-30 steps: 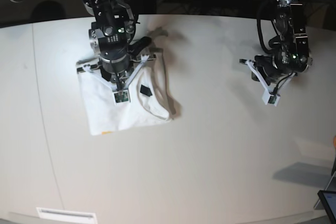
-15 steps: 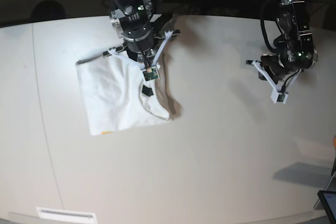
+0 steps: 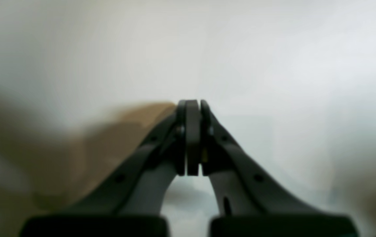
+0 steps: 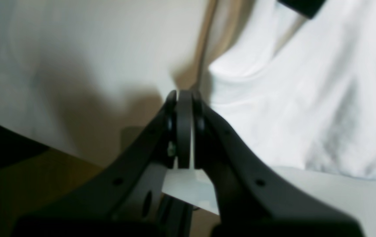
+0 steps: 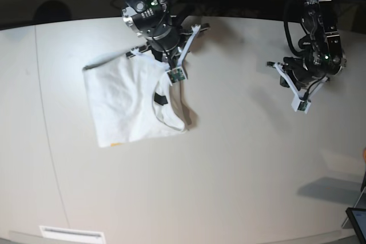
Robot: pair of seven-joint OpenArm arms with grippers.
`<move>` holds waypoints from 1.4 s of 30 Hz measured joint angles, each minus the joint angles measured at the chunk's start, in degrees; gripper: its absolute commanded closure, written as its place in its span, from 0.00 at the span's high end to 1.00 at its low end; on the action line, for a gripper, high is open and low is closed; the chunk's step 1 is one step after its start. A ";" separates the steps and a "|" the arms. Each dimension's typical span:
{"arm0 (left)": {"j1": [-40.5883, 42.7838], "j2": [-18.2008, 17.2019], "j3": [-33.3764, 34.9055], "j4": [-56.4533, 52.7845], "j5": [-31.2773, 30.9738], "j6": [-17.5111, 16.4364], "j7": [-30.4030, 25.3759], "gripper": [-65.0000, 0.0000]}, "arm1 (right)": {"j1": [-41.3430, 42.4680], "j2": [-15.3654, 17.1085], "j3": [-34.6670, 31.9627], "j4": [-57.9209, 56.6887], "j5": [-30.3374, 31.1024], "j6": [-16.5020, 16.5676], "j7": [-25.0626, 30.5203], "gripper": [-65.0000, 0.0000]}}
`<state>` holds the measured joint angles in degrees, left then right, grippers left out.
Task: Fold the T-shirt properly
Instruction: 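Raise the right gripper away and move the left gripper over the bundle, then grasp the bundle's edge with the left gripper and drag it toward the right gripper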
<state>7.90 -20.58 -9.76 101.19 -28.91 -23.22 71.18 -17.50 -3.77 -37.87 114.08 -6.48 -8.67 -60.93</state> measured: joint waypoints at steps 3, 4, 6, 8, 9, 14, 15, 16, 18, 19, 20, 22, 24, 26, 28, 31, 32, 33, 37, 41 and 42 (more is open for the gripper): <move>0.79 0.85 0.00 4.11 0.09 -5.55 -0.09 0.00 | 0.37 0.68 -1.38 0.02 0.57 0.04 2.27 0.00; 1.27 1.55 -0.07 5.66 0.07 -7.06 -0.04 0.00 | 1.03 0.94 -1.25 0.02 0.28 0.00 2.51 0.00; 2.84 2.73 0.00 8.55 0.02 -8.70 -0.04 0.00 | 1.90 1.05 0.55 0.04 -1.27 -2.25 3.34 0.00; 4.20 3.93 0.35 11.98 0.04 -11.47 -0.09 0.00 | 2.01 1.68 2.84 0.09 -5.09 -6.12 4.37 0.00; 4.50 4.59 0.44 13.29 0.20 -13.20 -1.90 0.00 | 1.84 2.08 3.96 0.07 -6.19 -6.47 5.68 0.00; 5.88 7.45 4.87 13.86 0.72 -16.48 -8.31 0.00 | 1.60 2.29 14.60 -0.13 -12.35 -7.85 12.24 0.00; 5.95 7.37 8.00 13.77 1.03 -16.41 -8.92 0.00 | 1.70 2.32 17.79 -0.24 -12.41 -7.93 12.17 0.00; 5.75 7.41 11.30 13.77 1.18 -16.37 -10.60 0.00 | 1.70 2.34 20.65 -0.24 -12.61 -7.93 12.13 0.00; 5.18 7.78 19.10 13.86 0.07 -16.55 -16.44 0.00 | 1.77 2.51 25.62 -0.35 -13.42 -8.35 12.07 0.00; 4.63 7.87 22.77 14.03 -0.02 -16.52 -18.84 0.00 | 1.86 2.51 27.61 -0.81 -13.33 -8.37 12.48 0.00; 3.96 7.85 25.97 14.21 0.02 -16.57 -20.39 0.00 | 1.92 2.54 29.09 -1.60 -13.20 -8.11 12.72 0.00; 2.34 7.80 31.34 14.25 0.20 -16.81 -22.91 0.00 | 2.12 2.64 31.67 -3.69 -12.79 -7.87 12.39 0.00; 0.44 7.72 35.41 14.32 0.26 -16.55 -24.50 0.00 | 2.08 2.64 33.18 -5.03 -12.79 -7.85 12.46 0.00; -1.16 8.87 37.73 13.84 0.35 -15.45 -24.35 0.00 | 2.10 2.67 34.34 -5.95 -12.98 -6.71 12.46 0.00; -1.86 11.32 38.66 12.22 0.42 -11.74 -24.65 0.00 | 2.05 2.45 36.57 -5.95 -12.55 -3.65 12.48 0.00; -4.20 13.60 39.65 7.32 0.55 -11.47 -24.37 0.00 | 2.29 2.19 42.23 -5.95 -12.66 -2.21 12.63 0.00; -4.98 14.08 39.95 5.79 0.81 -11.26 -24.46 0.00 | 2.54 2.19 44.11 -5.95 -13.05 -2.23 13.16 0.00; -5.73 14.67 40.37 4.09 0.76 -11.28 -24.39 0.00 | 2.71 2.19 45.66 -5.95 -13.05 -2.23 14.12 0.00; -7.08 17.29 40.83 -3.26 0.59 -11.13 -24.52 0.00 | 2.86 1.99 49.05 -5.95 -12.81 -1.29 16.98 0.00; -8.15 16.72 40.68 -9.42 1.05 -4.33 -24.28 0.00 | 2.73 2.36 50.88 -5.95 -12.85 -1.29 17.64 0.00; -8.39 16.22 40.50 -10.14 1.20 -3.63 -24.39 0.00 | 2.78 2.29 51.39 -5.95 -12.81 -1.29 17.64 0.00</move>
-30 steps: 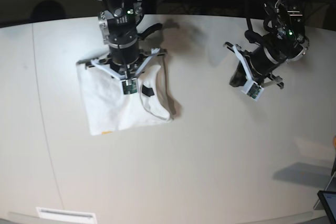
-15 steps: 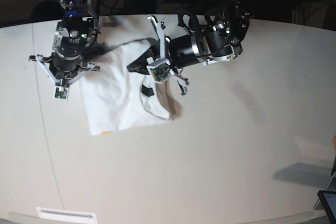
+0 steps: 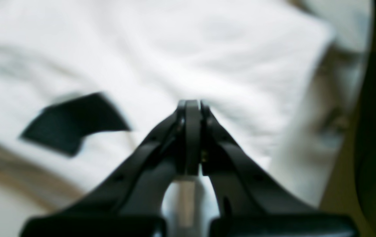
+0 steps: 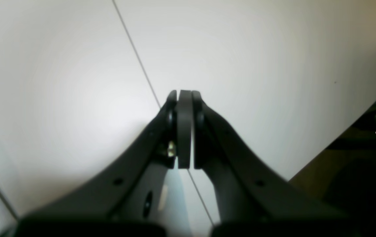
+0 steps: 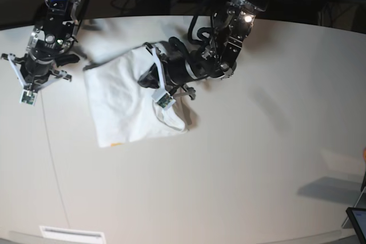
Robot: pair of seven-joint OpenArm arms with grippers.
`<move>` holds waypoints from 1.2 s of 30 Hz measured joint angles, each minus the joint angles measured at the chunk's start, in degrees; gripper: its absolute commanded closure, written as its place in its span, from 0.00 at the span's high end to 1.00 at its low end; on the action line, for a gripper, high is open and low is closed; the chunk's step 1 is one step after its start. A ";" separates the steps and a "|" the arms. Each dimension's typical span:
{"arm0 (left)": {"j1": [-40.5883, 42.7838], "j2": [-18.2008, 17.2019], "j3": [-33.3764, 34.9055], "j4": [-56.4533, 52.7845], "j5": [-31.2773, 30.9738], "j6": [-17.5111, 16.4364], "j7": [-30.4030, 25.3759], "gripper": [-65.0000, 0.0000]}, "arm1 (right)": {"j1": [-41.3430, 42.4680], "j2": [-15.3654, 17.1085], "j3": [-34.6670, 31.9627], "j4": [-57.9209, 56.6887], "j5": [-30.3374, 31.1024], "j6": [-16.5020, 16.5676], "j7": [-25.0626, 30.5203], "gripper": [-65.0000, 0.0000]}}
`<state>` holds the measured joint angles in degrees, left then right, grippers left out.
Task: Fold the T-shirt properly
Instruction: 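Grasp the bundle's edge with the left gripper and drag it toward the right gripper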
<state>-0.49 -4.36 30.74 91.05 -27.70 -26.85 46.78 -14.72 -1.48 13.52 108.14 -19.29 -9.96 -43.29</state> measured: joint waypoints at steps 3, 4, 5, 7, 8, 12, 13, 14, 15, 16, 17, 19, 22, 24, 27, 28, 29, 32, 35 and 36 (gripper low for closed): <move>-0.35 -1.86 -0.31 -0.24 -0.63 1.20 -0.11 0.00 | -0.04 0.02 0.07 0.00 -0.13 1.29 0.00 0.00; -0.92 -2.62 -0.04 -0.33 -0.61 1.18 -0.09 0.00 | -0.04 0.02 0.46 0.02 -0.07 2.75 0.61 0.00; -1.46 -3.17 0.00 -0.33 -0.76 1.07 -0.09 0.00 | -0.04 0.00 0.72 0.02 -0.02 4.00 1.14 0.00; -2.64 -4.44 -0.22 -0.63 -0.81 1.40 -0.22 0.00 | -0.02 -0.46 1.97 0.02 -0.15 6.80 1.73 0.00; -2.97 -4.90 -0.35 -1.20 -0.83 1.42 -0.57 0.00 | -0.07 -0.48 2.54 0.02 -0.11 8.20 1.62 0.00; -5.64 -6.29 -0.13 -5.75 -2.14 1.27 -1.20 0.00 | -0.04 -0.44 3.50 0.02 -0.22 8.90 1.49 0.00; -6.56 -6.25 -0.09 -7.10 -2.14 1.38 -1.38 0.00 | -0.07 -0.44 3.50 0.02 -0.22 8.90 1.49 0.00; -7.61 -6.10 -0.13 -8.48 -2.32 1.40 -1.92 0.00 | -0.07 -0.46 3.50 0.02 -0.17 9.05 1.49 0.00; -8.81 -5.99 0.20 -9.77 -2.43 1.38 -1.95 0.00 | -0.04 -0.46 3.63 0.02 -0.15 9.16 1.49 0.00; -9.94 -5.90 0.42 -11.10 -2.64 1.33 -1.97 0.00 | -0.09 -0.44 3.74 0.04 -0.26 9.09 1.64 0.00; -10.91 -5.77 0.44 -12.31 -2.75 1.36 -2.10 0.00 | -0.39 -0.44 3.74 0.07 -0.28 9.07 1.70 0.00; -13.49 -5.81 0.48 -14.80 -2.34 1.36 -2.29 0.00 | -1.05 -0.48 3.72 0.15 -0.20 9.18 1.64 0.00; -17.62 -5.14 0.37 -19.52 2.43 0.98 -3.26 0.00 | -2.51 -0.44 3.72 1.22 -0.31 9.33 4.52 0.00; -20.11 -3.34 0.09 -22.71 7.63 1.14 -4.02 0.00 | -3.58 -0.42 3.58 1.81 -0.28 9.31 6.78 0.00; -24.22 0.59 0.17 -27.85 16.20 1.57 -4.24 0.00 | -5.01 -0.50 3.37 1.86 -0.22 9.51 7.50 0.00; -25.46 1.75 0.26 -29.64 18.14 1.36 -4.66 0.00 | -5.14 -0.48 3.34 1.84 -0.22 9.49 7.50 0.00; -26.73 2.84 0.33 -31.63 20.22 0.33 -5.79 0.00 | -5.07 -0.42 3.34 1.84 -0.20 9.49 7.61 0.00; -30.64 6.01 0.22 -39.06 24.83 -1.51 -10.27 0.00 | -4.96 -0.44 3.32 1.84 -0.24 9.53 7.93 0.00; -35.28 10.12 2.62 -47.69 30.75 -0.94 -14.62 0.00 | -5.31 -0.44 3.34 1.84 -0.24 9.49 7.85 0.00; -36.22 11.30 3.78 -49.96 31.78 -0.63 -16.52 0.00 | -5.33 -0.46 3.34 1.79 -0.24 9.49 7.78 0.00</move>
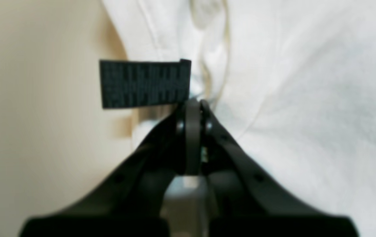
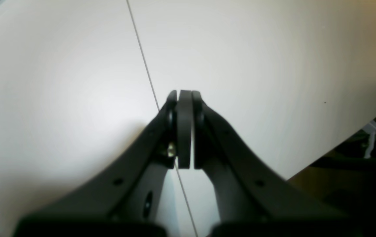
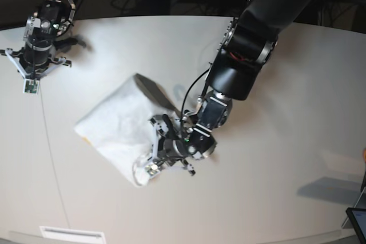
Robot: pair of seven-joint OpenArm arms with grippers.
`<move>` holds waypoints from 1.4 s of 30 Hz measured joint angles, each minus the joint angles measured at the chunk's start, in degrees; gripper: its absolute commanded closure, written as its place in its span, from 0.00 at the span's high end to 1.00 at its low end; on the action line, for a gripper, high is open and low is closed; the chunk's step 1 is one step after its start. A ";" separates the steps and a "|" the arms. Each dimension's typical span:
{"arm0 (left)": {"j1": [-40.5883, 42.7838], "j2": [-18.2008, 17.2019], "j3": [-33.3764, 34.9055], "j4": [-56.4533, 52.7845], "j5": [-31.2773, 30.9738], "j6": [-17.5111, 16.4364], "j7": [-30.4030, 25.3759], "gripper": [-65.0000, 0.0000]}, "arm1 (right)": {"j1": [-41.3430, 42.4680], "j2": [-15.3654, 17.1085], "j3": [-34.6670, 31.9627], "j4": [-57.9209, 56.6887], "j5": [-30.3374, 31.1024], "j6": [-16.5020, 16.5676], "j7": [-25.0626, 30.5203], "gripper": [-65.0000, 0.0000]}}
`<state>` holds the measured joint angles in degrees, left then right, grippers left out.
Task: Fold the T-shirt properly
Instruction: 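Grasp the bundle's edge with the left gripper and drag it toward the right gripper, then hold the bundle with the right gripper and slide it along the table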
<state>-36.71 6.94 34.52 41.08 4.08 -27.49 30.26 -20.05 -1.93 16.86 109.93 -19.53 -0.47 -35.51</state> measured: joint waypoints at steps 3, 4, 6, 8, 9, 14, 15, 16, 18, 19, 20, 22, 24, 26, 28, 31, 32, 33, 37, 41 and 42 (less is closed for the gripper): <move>-1.86 2.40 2.29 -5.70 -0.50 0.22 -6.25 0.00 | 0.07 0.02 0.00 0.00 0.00 -0.02 0.11 0.00; -2.62 2.60 2.97 -7.43 -1.46 -0.35 -7.85 0.00 | 0.04 0.00 0.00 0.00 0.04 0.00 0.13 0.00; -3.96 2.23 3.65 -9.62 -1.90 -1.07 -10.23 0.00 | 0.04 0.02 0.00 -0.02 0.02 0.00 0.04 0.00; -4.37 1.88 4.42 -10.27 -2.40 -1.46 -12.09 0.00 | 0.22 0.00 0.00 -0.02 0.04 0.00 0.09 0.00; -4.37 1.81 4.61 -10.47 -2.10 -1.44 -13.18 0.00 | 0.37 0.00 -0.02 -0.02 0.04 0.02 0.11 0.00; -4.94 1.81 4.63 -11.10 -1.27 -1.44 -14.93 0.00 | 0.68 0.04 -0.63 -0.02 0.02 0.07 0.11 0.00; -4.96 1.81 4.35 -11.08 -1.09 -1.44 -15.21 0.00 | 0.66 0.22 -1.33 -0.02 -0.31 1.11 0.07 0.00; -5.05 1.77 4.09 -11.08 -1.07 -1.46 -15.58 0.00 | 0.63 0.44 -2.23 -0.02 -0.42 3.43 0.09 0.00; -5.75 1.81 2.82 -11.13 -0.87 -0.76 -15.23 0.00 | 0.70 0.57 -3.98 -0.02 -0.11 7.98 0.15 0.00; -6.27 1.86 1.31 -10.95 -1.60 0.72 -14.91 0.00 | 0.79 0.33 -4.48 -0.02 -0.13 9.38 0.28 0.00; -6.60 1.73 -0.26 -9.75 -2.54 1.95 -14.16 0.00 | 0.83 0.31 -5.03 -0.02 -0.17 10.14 0.28 0.00; -7.04 1.11 -3.85 -5.46 -4.37 2.23 -14.27 0.00 | 0.87 0.61 -6.47 0.00 -0.42 10.36 0.17 0.00; -7.30 0.85 -6.67 0.15 -4.94 3.02 -12.41 0.00 | 1.31 0.63 -7.74 0.00 -0.39 10.38 0.13 0.00; -6.86 0.61 -8.92 5.14 -5.22 2.62 -9.64 0.00 | 1.77 0.50 -8.66 0.00 -0.33 11.21 0.31 0.00; -4.90 0.26 -10.95 10.71 -5.22 2.45 -7.41 0.00 | 1.79 0.68 -9.55 0.07 -0.46 11.06 0.85 0.00; -0.35 0.04 -13.35 20.59 -5.09 2.56 -0.31 0.00 | 1.22 0.70 -11.17 0.07 -0.39 10.99 4.04 0.00; 1.75 0.02 -13.35 24.98 -4.70 2.82 1.73 0.00 | 1.09 0.79 -11.78 0.07 -0.42 11.02 5.11 0.00; 4.31 0.07 -13.33 29.62 -4.81 2.73 2.38 0.00 | 1.07 1.11 -12.20 0.07 -0.63 11.54 5.92 0.00; 15.78 0.35 -13.20 43.08 -5.62 2.43 3.34 0.00 | 2.23 2.67 -12.72 0.07 -3.67 11.34 6.47 0.00; 26.67 -0.31 -13.27 51.19 -5.20 1.03 4.52 0.00 | 4.63 3.21 -12.92 0.07 -4.85 11.28 6.62 0.00; 27.85 -0.46 -13.40 52.48 -5.01 0.28 4.50 0.00 | 5.01 3.76 -13.20 0.07 -4.85 11.43 7.19 0.00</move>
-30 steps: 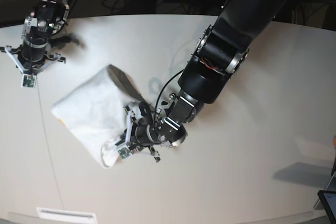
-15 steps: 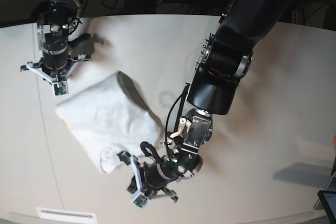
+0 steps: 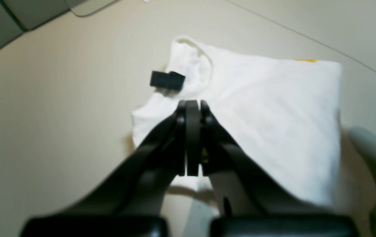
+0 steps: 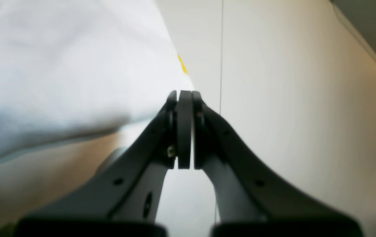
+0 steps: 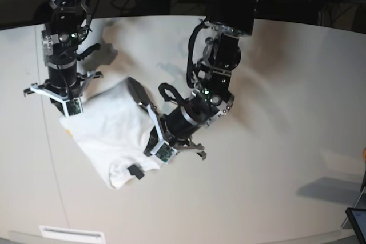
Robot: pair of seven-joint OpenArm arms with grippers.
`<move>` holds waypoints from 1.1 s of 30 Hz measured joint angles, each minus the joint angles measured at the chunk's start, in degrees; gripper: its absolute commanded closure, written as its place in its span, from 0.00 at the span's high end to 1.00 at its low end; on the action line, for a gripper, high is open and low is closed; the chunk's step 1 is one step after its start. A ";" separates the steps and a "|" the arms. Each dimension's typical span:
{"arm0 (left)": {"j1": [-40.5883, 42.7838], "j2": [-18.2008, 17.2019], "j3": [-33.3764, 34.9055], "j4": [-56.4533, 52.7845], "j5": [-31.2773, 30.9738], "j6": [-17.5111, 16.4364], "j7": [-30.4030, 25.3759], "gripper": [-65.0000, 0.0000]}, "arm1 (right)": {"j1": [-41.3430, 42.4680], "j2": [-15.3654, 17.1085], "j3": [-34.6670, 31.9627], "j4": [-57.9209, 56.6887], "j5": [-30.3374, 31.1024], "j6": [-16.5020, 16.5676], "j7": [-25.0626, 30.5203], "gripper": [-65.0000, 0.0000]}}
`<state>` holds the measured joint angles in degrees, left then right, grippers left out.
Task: Fold the T-shirt properly
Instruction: 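Hold the bundle with the right gripper and slide it along the table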
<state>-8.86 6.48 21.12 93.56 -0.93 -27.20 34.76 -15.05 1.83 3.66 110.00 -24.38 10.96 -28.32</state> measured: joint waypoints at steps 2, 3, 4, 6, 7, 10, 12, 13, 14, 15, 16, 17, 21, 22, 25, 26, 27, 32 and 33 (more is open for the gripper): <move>1.18 0.09 -0.13 1.90 0.11 0.31 -0.02 0.00 | 0.76 0.39 0.09 0.00 -0.04 0.04 -0.94 0.00; 1.84 0.04 -0.13 3.15 0.31 0.46 -0.33 0.00 | 1.07 0.76 0.11 -0.02 -0.04 -0.02 -1.07 0.00; 2.93 -0.35 -0.11 4.68 0.22 0.42 -0.68 0.00 | 1.22 1.01 0.11 -0.02 -0.04 0.13 -0.98 0.00; 5.92 -2.38 -0.02 8.44 -0.39 0.09 -0.57 0.00 | 1.40 0.92 0.28 -0.02 -0.37 2.97 -0.96 0.00; 7.30 -3.28 -0.76 10.05 -0.59 0.09 0.96 0.00 | 1.64 0.90 0.22 -0.17 -0.24 4.94 -1.01 0.00; 10.25 -4.22 -6.62 13.94 0.52 1.77 8.81 0.00 | 2.93 0.37 0.04 -0.61 -0.04 6.10 -1.07 0.00; 11.45 -4.39 -11.78 16.06 0.59 2.14 10.64 0.00 | 4.15 0.68 0.07 -0.68 -0.07 5.90 -0.90 0.00; 12.20 -4.81 -14.27 16.90 0.68 2.43 10.45 0.00 | 4.76 0.83 0.07 -0.85 -0.07 5.92 -0.96 0.00; 13.20 -5.09 -16.48 17.38 0.20 1.92 10.27 0.00 | 5.31 0.83 0.07 -1.25 -0.07 5.92 -0.87 0.00; 14.25 -5.73 -18.14 17.68 0.28 1.92 10.29 0.00 | 5.88 0.85 0.07 -1.88 -0.09 5.90 -0.90 0.00; 15.54 -6.93 -19.39 17.70 0.28 1.92 10.78 0.00 | 6.40 0.83 0.07 -2.71 -0.07 5.92 -0.90 0.00; 16.55 -8.44 -20.37 17.66 0.48 1.88 11.52 0.00 | 6.91 0.81 -0.11 -3.61 0.02 6.01 -0.85 0.00; 19.67 -12.26 -24.06 17.75 0.48 1.99 10.80 0.00 | 8.28 1.49 -3.61 -8.37 0.07 8.61 -0.76 0.00; 20.76 -12.63 -24.92 17.81 0.26 1.92 10.67 0.00 | 8.70 1.42 -4.02 -9.62 0.02 8.68 -0.70 0.00; 23.87 -12.85 -28.04 17.77 0.22 1.57 11.10 0.00 | 11.30 1.38 -4.07 -13.79 -0.15 8.52 -1.05 0.00; 24.41 -12.90 -29.29 17.77 0.28 1.77 10.99 0.00 | 12.33 1.51 -4.07 -15.10 -0.24 8.31 -0.96 0.00; 24.57 -12.90 -30.36 17.77 0.31 1.70 10.88 0.00 | 13.42 1.70 -4.07 -16.48 -0.22 8.31 -0.87 0.00; 24.48 -12.98 -31.52 17.77 0.20 1.68 10.67 0.00 | 16.28 1.99 -4.07 -22.38 -0.15 8.48 -0.74 0.00; 24.46 -12.92 -31.43 17.77 0.02 1.70 10.69 0.00 | 16.37 2.60 -4.07 -23.19 -0.09 8.57 -0.66 0.00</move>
<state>15.59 -6.44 -10.31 111.33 -0.91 -25.50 45.45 1.32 4.43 -0.40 86.80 -24.47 19.53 -28.97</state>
